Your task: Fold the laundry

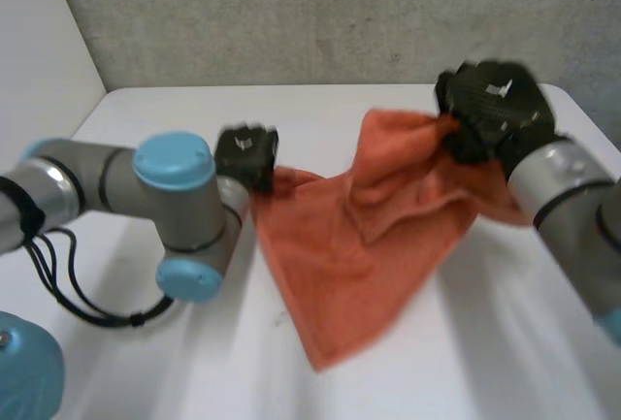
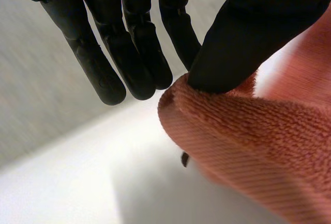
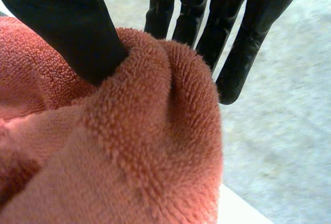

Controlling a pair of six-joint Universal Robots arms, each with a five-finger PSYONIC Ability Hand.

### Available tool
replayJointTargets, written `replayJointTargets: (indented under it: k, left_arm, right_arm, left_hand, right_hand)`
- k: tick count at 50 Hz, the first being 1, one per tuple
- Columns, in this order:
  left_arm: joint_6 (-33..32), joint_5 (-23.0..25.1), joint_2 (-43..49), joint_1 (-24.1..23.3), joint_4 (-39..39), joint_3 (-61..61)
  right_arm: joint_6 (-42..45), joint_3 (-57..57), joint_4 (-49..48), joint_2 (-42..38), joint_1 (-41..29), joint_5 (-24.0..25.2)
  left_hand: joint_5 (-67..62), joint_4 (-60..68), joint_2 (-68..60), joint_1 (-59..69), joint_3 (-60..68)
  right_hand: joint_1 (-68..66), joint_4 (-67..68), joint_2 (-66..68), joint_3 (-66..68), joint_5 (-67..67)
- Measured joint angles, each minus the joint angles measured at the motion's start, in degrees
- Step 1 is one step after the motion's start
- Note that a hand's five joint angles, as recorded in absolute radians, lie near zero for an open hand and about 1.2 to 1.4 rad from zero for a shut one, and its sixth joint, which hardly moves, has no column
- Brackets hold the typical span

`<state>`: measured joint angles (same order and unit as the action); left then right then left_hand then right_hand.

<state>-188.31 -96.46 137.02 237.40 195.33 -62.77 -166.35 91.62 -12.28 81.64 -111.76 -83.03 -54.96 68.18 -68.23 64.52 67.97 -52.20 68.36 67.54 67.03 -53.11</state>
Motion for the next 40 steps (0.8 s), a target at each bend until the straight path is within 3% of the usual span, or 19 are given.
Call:
replayJointTargets:
  k: [8,16,24,26,30,32,33,34,37,40]
  left_arm:
    - [-5.38,-0.65,-8.72,3.6,12.43,3.65]
    - [-4.42,-0.45,-19.89,5.0,21.33,-3.37]
    - [-1.36,-0.13,-24.26,5.38,21.91,-15.26]
    - [0.35,-0.04,-24.53,5.6,21.45,-21.46]
    - [1.77,0.4,-24.48,6.03,21.1,-27.85]
    - [2.19,0.85,-24.52,6.14,20.99,-30.43]
    - [2.38,1.33,-24.73,6.14,20.94,-31.97]
    - [2.38,1.33,-24.73,6.14,20.94,-31.97]
    - [2.58,3.34,-26.48,5.84,20.87,-34.93]
    - [2.55,4.46,-28.15,5.48,20.87,-35.62]
  right_arm:
    - [-3.01,-14.29,-7.53,-6.04,2.67,-0.59]
    - [-12.68,-19.65,-12.72,-7.36,4.1,-0.72]
    - [-17.73,-18.89,0.31,-8.43,7.91,0.95]
    - [-17.93,-18.73,10.66,-11.56,9.94,3.79]
    - [-14.57,-18.98,22.34,-16.79,12.39,7.88]
    - [-10.81,-19.07,27.53,-19.43,13.47,9.5]
    - [-7.19,-19.02,31.16,-21.32,14.22,10.47]
    - [-7.19,-19.02,31.16,-21.32,14.22,10.47]
    - [3.34,-18.6,38.34,-24.84,15.87,11.91]
    - [6.41,-18.29,39.32,-24.46,16.51,12.05]
  left_hand:
    - [0.0,0.01,-0.16,0.0,0.18]
    - [0.0,0.02,-0.22,0.0,0.19]
    - [0.0,0.02,-0.27,0.0,0.23]
    - [0.0,0.03,-0.29,0.0,0.25]
    - [0.0,0.24,-0.3,0.0,0.26]
    - [0.0,0.24,-0.3,0.0,0.26]
    - [0.0,0.24,-0.3,0.0,0.27]
    - [0.0,0.24,-0.3,0.0,0.27]
    - [0.0,0.25,-0.32,0.0,0.31]
    - [0.0,0.26,-0.32,0.0,0.32]
  right_hand:
    - [0.0,0.0,0.0,0.01,0.0]
    - [0.0,0.0,0.0,0.37,0.0]
    - [0.0,0.0,0.0,0.37,0.0]
    - [-0.49,0.0,0.0,0.37,0.0]
    - [-0.16,-0.43,-0.37,0.0,0.22]
    - [2.03,-5.1,-4.77,-4.32,3.16]
    - [13.8,-21.42,-21.17,-20.49,16.82]
    - [13.8,-21.42,-21.17,-20.49,16.82]
    - [30.89,-43.69,-43.02,-42.39,38.6]
    - [36.02,-50.54,-48.84,-48.98,45.38]
